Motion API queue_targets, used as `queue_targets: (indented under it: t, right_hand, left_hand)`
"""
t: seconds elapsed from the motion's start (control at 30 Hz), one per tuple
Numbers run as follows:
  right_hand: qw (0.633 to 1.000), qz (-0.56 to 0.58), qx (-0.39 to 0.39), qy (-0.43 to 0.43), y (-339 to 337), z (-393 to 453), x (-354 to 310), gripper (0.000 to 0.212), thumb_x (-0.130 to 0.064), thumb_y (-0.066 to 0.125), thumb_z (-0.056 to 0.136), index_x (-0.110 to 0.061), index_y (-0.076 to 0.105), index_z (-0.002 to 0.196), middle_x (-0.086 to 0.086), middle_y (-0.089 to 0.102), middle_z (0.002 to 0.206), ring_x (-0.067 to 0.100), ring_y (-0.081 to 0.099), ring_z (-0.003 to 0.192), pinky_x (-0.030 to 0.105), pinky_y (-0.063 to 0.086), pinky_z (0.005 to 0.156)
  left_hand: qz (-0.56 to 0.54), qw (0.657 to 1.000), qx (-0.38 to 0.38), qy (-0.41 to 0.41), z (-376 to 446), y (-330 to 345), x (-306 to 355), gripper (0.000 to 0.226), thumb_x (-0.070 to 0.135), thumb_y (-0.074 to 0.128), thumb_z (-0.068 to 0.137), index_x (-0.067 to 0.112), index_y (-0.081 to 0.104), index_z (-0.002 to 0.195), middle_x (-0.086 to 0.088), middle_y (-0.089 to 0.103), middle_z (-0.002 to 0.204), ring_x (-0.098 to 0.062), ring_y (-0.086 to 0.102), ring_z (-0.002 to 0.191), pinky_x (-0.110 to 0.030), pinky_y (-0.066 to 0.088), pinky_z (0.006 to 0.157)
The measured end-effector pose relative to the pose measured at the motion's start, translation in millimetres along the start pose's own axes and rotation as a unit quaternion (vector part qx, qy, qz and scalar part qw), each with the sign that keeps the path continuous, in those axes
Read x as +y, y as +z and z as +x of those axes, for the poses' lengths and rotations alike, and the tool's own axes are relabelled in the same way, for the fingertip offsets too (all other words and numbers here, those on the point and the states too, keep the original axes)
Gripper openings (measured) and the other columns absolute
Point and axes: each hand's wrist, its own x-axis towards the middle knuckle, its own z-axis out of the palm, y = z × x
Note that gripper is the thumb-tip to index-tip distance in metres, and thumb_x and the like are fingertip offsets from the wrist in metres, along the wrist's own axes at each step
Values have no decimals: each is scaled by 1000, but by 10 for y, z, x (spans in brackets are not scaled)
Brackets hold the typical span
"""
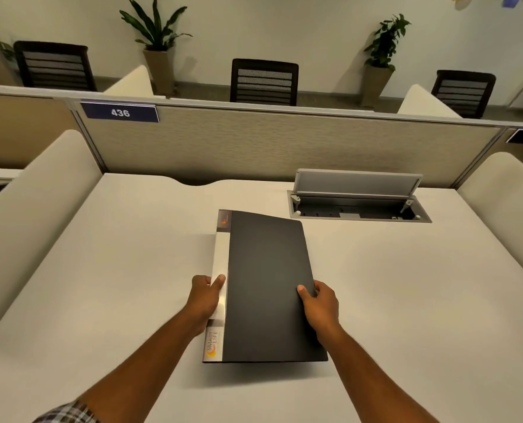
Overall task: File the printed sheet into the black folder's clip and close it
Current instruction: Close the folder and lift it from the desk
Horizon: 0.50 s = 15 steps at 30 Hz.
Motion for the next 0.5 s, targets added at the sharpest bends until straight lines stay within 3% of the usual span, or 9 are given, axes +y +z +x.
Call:
queue_targets:
  t: [0.13, 0.3, 0.43, 0.5]
  right_hand:
    - [999, -21, 23, -25, 149, 204, -246, 39, -37, 62, 101, -13, 64, 131, 5, 71, 128, 27, 66, 114, 39, 52, 99]
    - [998, -27, 44, -48, 321, 562, -535, 41, -34, 61, 102, -11, 64, 136, 7, 71, 130, 29, 66, 115, 36, 51, 96]
    - [998, -18, 44, -36, 430, 943, -701, 39, -31, 67, 99, -9, 68, 131, 8, 73, 125, 24, 67, 101, 33, 52, 91]
    - [998, -23, 39, -32, 498, 1140, -756, 38, -30, 71, 96, -10, 69, 128, 8, 74, 123, 25, 69, 103, 36, 55, 93]
  left_hand:
    - [16, 999, 3, 34, 233, -17, 226, 26, 32, 50, 101, 14, 36, 115, -8, 55, 103, -21, 60, 86, -30, 49, 61]
    - [48, 996, 24, 77, 596, -11, 494, 23, 25, 53, 101, 16, 35, 112, -3, 53, 103, -15, 57, 82, -25, 45, 54]
    - [61, 991, 58, 102, 945, -10, 696, 25, 24, 60, 97, 14, 43, 112, -7, 57, 108, -21, 60, 86, -23, 44, 54]
    - [71, 989, 73, 108, 1130, 5, 778, 26, 23, 62, 96, 12, 45, 112, -9, 59, 110, -25, 61, 91, -28, 51, 62]
